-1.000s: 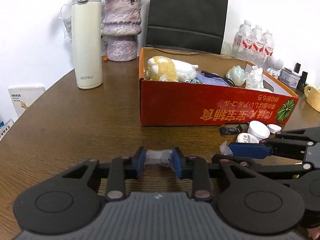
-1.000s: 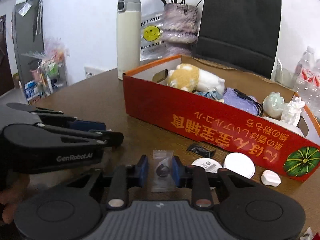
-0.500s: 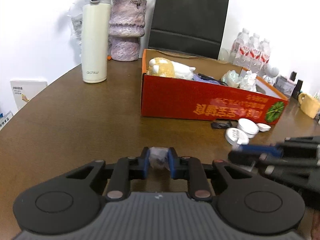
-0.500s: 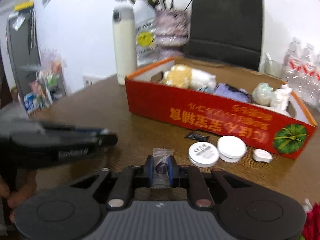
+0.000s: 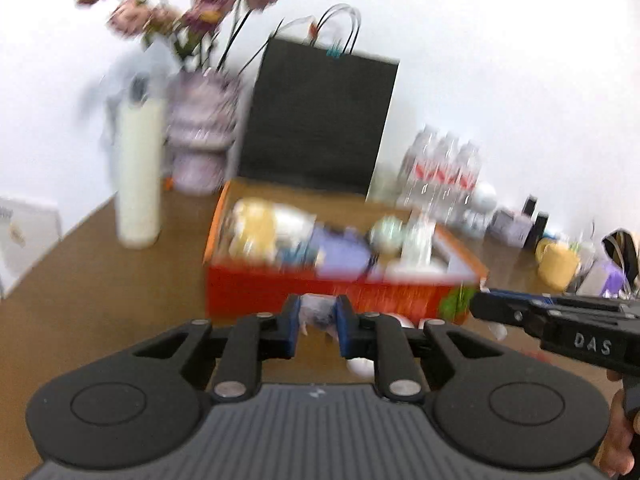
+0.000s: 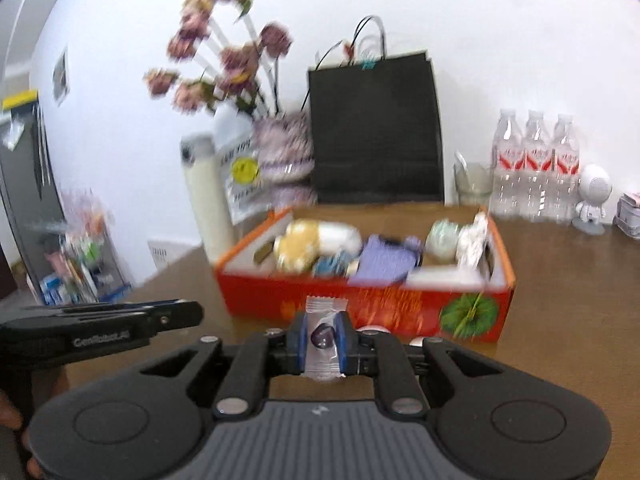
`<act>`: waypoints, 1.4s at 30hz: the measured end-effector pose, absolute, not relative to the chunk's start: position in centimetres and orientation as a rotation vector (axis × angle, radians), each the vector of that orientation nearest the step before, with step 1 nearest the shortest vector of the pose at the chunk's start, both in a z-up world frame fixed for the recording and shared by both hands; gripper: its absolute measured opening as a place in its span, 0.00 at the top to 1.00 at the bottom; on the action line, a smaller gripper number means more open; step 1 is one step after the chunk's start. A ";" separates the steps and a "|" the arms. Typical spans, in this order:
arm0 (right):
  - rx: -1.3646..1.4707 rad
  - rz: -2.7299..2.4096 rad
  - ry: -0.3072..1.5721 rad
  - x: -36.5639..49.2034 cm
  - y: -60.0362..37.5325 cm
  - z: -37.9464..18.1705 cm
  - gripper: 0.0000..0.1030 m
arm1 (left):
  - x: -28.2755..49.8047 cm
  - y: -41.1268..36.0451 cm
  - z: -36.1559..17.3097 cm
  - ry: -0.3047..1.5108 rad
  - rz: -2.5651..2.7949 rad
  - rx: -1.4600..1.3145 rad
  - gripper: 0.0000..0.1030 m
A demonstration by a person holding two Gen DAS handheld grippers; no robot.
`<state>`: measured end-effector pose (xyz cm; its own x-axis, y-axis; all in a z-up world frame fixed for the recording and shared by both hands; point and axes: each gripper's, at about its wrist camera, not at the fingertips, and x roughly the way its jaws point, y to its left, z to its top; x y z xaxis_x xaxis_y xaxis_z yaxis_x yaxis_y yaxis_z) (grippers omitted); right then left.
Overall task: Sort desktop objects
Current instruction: 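Carry the wrapper and packet into the cardboard box and open both grippers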
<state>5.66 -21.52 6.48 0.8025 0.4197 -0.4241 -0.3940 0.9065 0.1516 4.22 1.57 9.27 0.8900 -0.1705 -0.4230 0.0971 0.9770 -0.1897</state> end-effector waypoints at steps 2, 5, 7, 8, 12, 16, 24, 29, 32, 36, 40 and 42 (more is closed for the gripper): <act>0.061 0.416 0.444 8.1 -22.4 8.2 0.87 | 7.6 1.0 11.1 0.450 -0.171 -0.157 0.82; 0.126 0.411 0.477 13.9 -23.7 10.1 0.87 | 13.8 -0.3 12.7 0.492 -0.191 -0.158 0.82; 0.162 0.405 0.547 18.1 -24.0 10.5 0.87 | 18.0 -1.7 12.8 0.544 -0.204 -0.108 0.82; 0.168 0.394 0.582 19.9 -23.9 10.4 0.87 | 19.8 -2.0 12.4 0.578 -0.212 -0.120 0.82; 0.103 0.305 0.736 26.7 -23.0 8.5 0.87 | 27.0 -4.0 10.0 0.665 -0.174 -0.081 0.82; 0.020 0.242 0.857 31.5 -22.1 5.1 0.86 | 31.2 -5.1 7.3 0.764 -0.197 -0.106 0.78; 0.003 0.233 0.878 32.4 -22.7 4.4 0.62 | 31.7 -3.7 7.6 0.786 -0.183 -0.110 0.67; 0.031 0.225 0.888 31.3 -23.9 6.2 0.50 | 30.6 -2.5 9.7 0.797 -0.143 -0.115 0.39; 0.014 0.226 0.897 29.9 -23.8 7.2 0.26 | 28.9 -2.6 10.4 0.789 -0.114 -0.070 0.24; -0.026 0.234 0.869 27.2 -23.0 8.2 0.23 | 25.9 -2.9 10.5 0.773 -0.041 0.029 0.20; -0.066 0.248 0.753 23.9 -22.0 9.0 0.18 | 21.4 -1.7 11.7 0.655 0.025 0.010 0.10; -0.094 0.253 0.626 21.5 -21.6 9.4 0.16 | 18.7 -0.9 12.3 0.541 0.049 0.004 0.03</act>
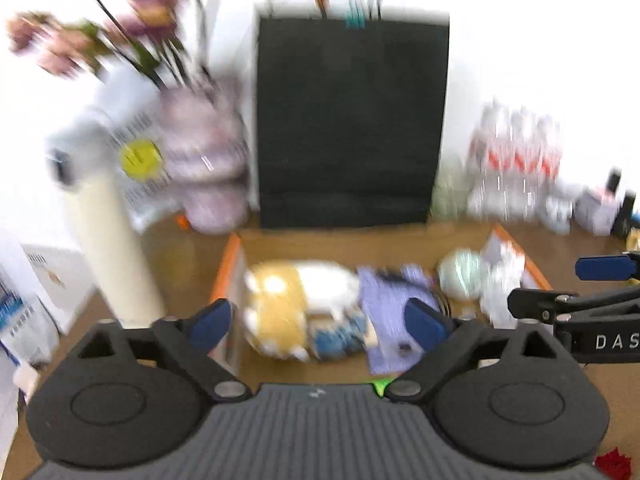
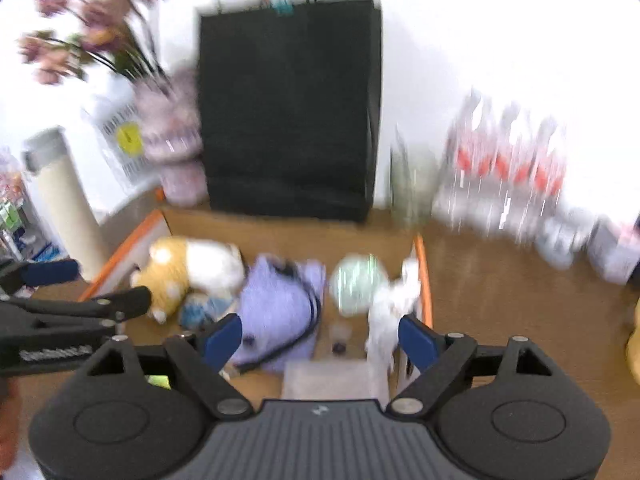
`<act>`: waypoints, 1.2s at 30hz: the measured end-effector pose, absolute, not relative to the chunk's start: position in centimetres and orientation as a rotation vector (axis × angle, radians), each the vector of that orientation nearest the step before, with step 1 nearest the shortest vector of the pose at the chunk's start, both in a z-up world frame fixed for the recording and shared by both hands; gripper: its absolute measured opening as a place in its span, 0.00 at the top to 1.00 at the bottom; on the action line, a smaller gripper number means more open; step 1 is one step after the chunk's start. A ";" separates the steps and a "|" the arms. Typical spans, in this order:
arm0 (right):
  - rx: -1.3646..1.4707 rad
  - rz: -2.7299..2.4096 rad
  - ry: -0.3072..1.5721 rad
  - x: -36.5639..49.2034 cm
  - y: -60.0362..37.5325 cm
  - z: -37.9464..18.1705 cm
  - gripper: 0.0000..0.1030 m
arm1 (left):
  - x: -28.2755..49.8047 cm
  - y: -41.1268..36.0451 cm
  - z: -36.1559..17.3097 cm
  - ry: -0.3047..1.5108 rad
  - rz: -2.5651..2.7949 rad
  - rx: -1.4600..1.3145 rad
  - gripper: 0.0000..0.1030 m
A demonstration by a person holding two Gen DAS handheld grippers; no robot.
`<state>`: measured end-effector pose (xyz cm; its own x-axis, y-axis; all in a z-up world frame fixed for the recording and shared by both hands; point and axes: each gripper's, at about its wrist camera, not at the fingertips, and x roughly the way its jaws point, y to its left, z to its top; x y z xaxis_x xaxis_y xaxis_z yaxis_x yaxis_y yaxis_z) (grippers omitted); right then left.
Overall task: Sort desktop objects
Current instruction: 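Carry the wrapper and packet into the cardboard box and open both grippers, then move both tools back toward the yellow soap bar and wrappers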
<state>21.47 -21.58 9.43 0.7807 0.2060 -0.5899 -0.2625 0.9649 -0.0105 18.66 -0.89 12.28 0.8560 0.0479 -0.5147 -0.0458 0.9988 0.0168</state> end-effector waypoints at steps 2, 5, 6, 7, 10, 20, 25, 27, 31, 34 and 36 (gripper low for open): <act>-0.079 0.269 0.527 19.4 -21.6 9.6 0.13 | 16.2 -0.4 12.5 0.457 0.064 -0.013 0.00; -0.025 0.307 0.447 17.4 -21.9 9.5 0.12 | 14.5 -0.2 12.5 0.440 0.034 -0.029 0.00; -0.022 0.309 0.434 17.0 -21.8 9.4 0.12 | 13.9 -0.1 12.5 0.428 0.026 -0.035 0.00; -0.030 0.307 0.424 16.6 -21.7 9.3 0.12 | 13.5 -0.1 12.5 0.410 0.024 -0.036 0.00; -0.057 0.293 0.424 16.1 -21.4 9.0 0.12 | 12.5 -0.3 12.6 0.379 0.013 -0.024 0.00; -0.059 0.343 0.488 12.6 -22.5 7.4 0.08 | 8.2 -1.1 11.3 0.407 0.042 0.011 0.00; 0.023 0.385 0.538 9.5 -24.0 6.1 0.08 | 4.7 -1.7 9.8 0.404 0.045 0.020 0.00; 0.030 0.372 0.572 8.7 -24.4 5.2 0.08 | 4.0 -1.5 8.8 0.443 0.033 -0.015 0.00; 0.059 0.363 0.601 6.2 -25.6 3.9 0.08 | 1.6 -1.4 7.1 0.454 0.014 -0.059 0.00; 0.045 0.385 0.612 4.2 -26.4 3.3 0.10 | 0.3 -1.3 5.7 0.502 -0.005 -0.084 0.00; -0.003 0.389 0.624 3.4 -26.9 3.3 0.14 | -0.4 -1.6 5.1 0.529 -0.042 -0.099 0.00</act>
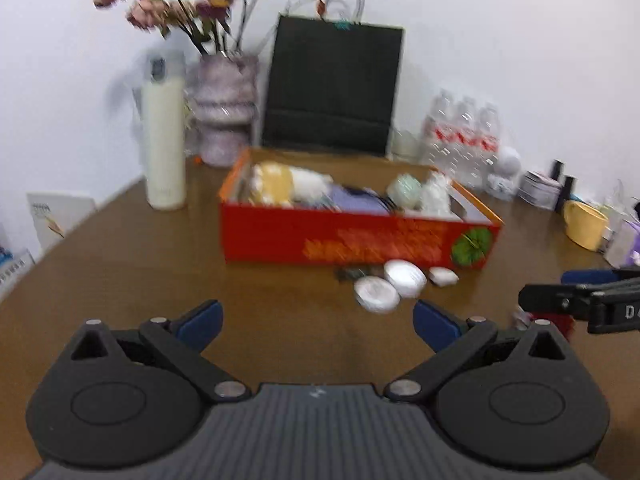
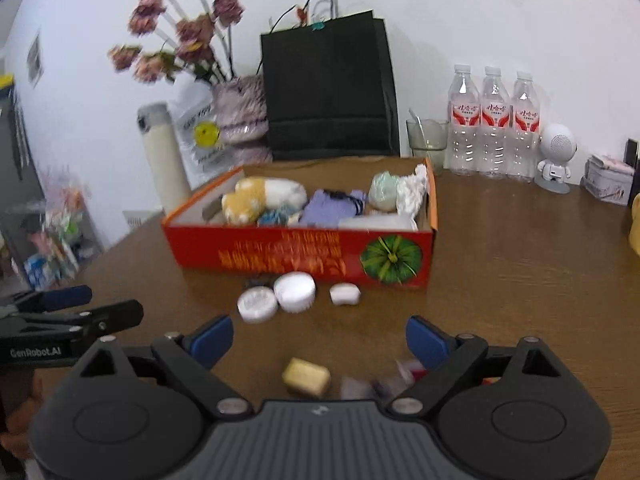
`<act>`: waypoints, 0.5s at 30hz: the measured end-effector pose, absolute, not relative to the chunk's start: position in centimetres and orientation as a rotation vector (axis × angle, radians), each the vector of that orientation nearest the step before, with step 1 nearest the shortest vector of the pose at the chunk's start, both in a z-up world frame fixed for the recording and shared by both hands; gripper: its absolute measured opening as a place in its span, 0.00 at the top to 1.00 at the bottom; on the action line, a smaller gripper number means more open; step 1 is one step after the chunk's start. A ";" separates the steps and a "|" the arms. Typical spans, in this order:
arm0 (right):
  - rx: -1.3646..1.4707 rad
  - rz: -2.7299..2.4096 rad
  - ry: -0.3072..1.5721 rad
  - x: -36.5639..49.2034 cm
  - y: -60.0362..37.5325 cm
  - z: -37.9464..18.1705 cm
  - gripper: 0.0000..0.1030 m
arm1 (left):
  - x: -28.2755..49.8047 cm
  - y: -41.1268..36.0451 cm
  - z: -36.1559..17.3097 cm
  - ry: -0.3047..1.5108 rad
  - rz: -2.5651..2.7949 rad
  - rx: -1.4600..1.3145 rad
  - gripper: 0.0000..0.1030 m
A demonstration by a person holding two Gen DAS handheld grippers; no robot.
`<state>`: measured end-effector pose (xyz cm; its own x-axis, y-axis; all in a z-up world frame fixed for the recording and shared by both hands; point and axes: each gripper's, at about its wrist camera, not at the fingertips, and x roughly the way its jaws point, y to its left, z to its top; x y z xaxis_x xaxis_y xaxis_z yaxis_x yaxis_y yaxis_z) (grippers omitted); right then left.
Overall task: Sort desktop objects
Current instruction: 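Move both tools back toward the yellow soap bar and wrappers, then grasp the yellow soap bar with the left gripper while the right gripper grasps a clear wrapper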
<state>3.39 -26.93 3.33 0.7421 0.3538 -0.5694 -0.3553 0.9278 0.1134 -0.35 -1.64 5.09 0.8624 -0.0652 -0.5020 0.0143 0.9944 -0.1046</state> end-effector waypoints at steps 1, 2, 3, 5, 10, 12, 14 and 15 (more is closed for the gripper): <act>-0.027 0.389 0.625 2.9 -27.2 3.4 0.17 | -0.5 -1.9 4.9 0.534 -0.067 -0.096 0.00; -0.044 0.390 0.623 2.5 -27.5 3.6 0.23 | -0.7 -2.4 4.9 0.532 -0.088 -0.087 0.00; -0.052 0.390 0.620 2.1 -27.8 3.7 0.27 | -0.8 -2.9 4.8 0.522 -0.105 -0.076 0.00; -0.043 0.378 0.624 1.3 -28.4 3.6 0.45 | -0.6 -4.1 4.5 0.509 -0.135 -0.048 0.00; -0.005 0.367 0.639 0.1 -29.9 2.2 0.59 | 1.4 -7.1 3.0 0.561 -0.234 -0.031 0.09; -0.011 0.365 0.639 0.1 -30.3 1.7 0.59 | 2.5 -8.4 2.6 0.591 -0.260 -0.027 0.13; -0.019 0.349 0.630 0.4 -30.7 1.6 0.59 | 3.6 -9.7 2.1 0.602 -0.278 -0.023 0.21; -0.018 0.338 0.622 0.5 -30.9 1.7 0.59 | 4.2 -10.3 1.8 0.613 -0.282 -0.020 0.23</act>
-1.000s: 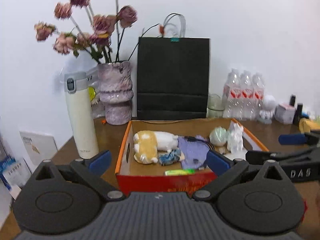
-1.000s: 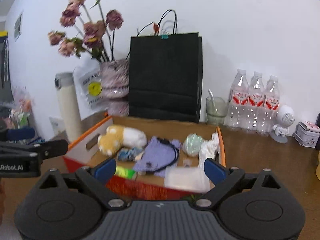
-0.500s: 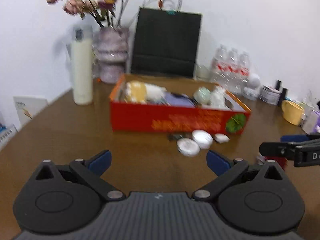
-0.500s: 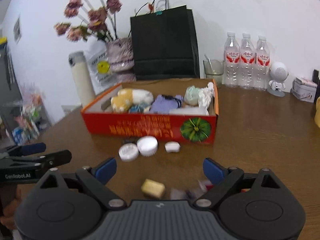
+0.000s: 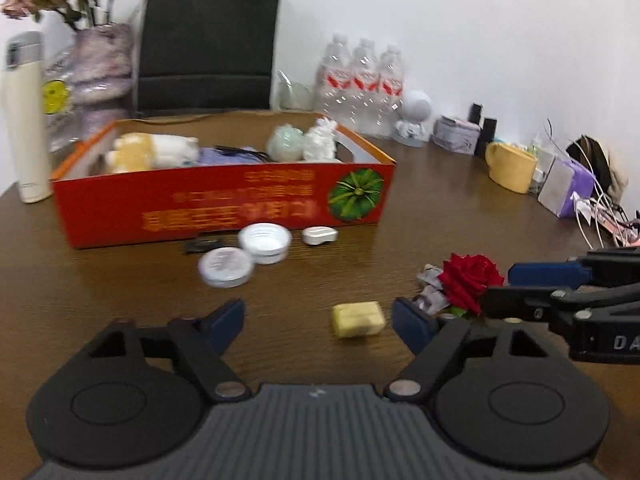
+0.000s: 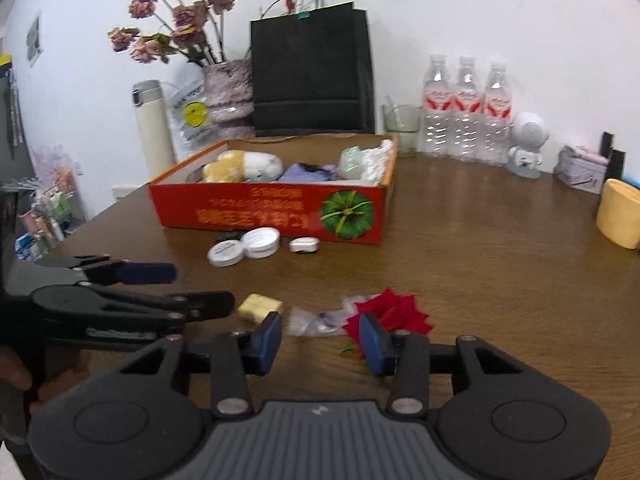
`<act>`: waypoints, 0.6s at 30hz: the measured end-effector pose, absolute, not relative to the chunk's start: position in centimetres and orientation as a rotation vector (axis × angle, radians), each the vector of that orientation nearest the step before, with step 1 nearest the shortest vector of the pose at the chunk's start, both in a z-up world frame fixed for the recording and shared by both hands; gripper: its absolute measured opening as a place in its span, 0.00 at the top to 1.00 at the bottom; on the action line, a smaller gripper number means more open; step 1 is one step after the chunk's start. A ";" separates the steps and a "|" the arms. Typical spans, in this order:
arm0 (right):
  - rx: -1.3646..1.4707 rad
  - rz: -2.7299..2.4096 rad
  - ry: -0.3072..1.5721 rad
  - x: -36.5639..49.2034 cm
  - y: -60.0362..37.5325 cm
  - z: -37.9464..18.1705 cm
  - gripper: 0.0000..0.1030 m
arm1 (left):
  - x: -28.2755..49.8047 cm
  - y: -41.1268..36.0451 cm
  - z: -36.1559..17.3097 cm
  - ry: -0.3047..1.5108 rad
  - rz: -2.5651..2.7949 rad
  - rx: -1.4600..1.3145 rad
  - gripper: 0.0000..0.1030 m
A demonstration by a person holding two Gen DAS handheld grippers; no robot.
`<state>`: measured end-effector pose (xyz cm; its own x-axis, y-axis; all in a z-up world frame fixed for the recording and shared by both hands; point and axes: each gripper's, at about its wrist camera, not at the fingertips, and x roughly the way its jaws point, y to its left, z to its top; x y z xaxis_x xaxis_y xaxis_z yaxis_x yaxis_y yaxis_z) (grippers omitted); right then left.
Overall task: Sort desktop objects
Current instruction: 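Grasp the yellow soap bar with the left gripper while the right gripper grasps a clear wrapper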
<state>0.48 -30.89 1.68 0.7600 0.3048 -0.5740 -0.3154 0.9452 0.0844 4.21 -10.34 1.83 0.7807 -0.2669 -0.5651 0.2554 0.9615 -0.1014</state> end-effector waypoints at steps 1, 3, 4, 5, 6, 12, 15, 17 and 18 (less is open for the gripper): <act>-0.012 0.333 0.614 0.6 -31.1 1.8 0.59 | 4.7 -10.8 1.6 0.625 -0.283 -0.020 0.28; 0.002 0.342 0.607 0.9 -31.5 1.9 0.59 | 5.7 -11.6 1.0 0.652 -0.287 -0.021 0.37; 0.006 0.348 0.605 1.1 -31.7 1.9 0.58 | 6.0 -11.9 0.7 0.668 -0.290 -0.015 0.45; 0.006 0.354 0.604 1.2 -31.7 1.8 0.58 | 6.1 -12.1 0.5 0.675 -0.302 -0.009 0.48; 0.006 0.362 0.605 1.3 -31.6 1.7 0.58 | 6.1 -12.1 0.4 0.670 -0.324 -0.005 0.49; -0.019 0.447 0.645 2.6 -29.5 0.3 0.58 | 6.0 -11.0 0.7 0.662 -0.319 0.009 0.65; -0.026 0.433 0.661 3.8 -28.4 -0.6 0.59 | 6.2 -9.4 0.9 0.672 -0.306 -0.025 0.69; -0.057 0.390 0.668 4.5 -27.8 -1.0 0.60 | 6.1 -8.8 1.0 0.674 -0.287 -0.025 0.69; -0.064 0.374 0.682 4.9 -27.6 -1.3 0.59 | 6.0 -8.6 1.1 0.674 -0.281 -0.019 0.69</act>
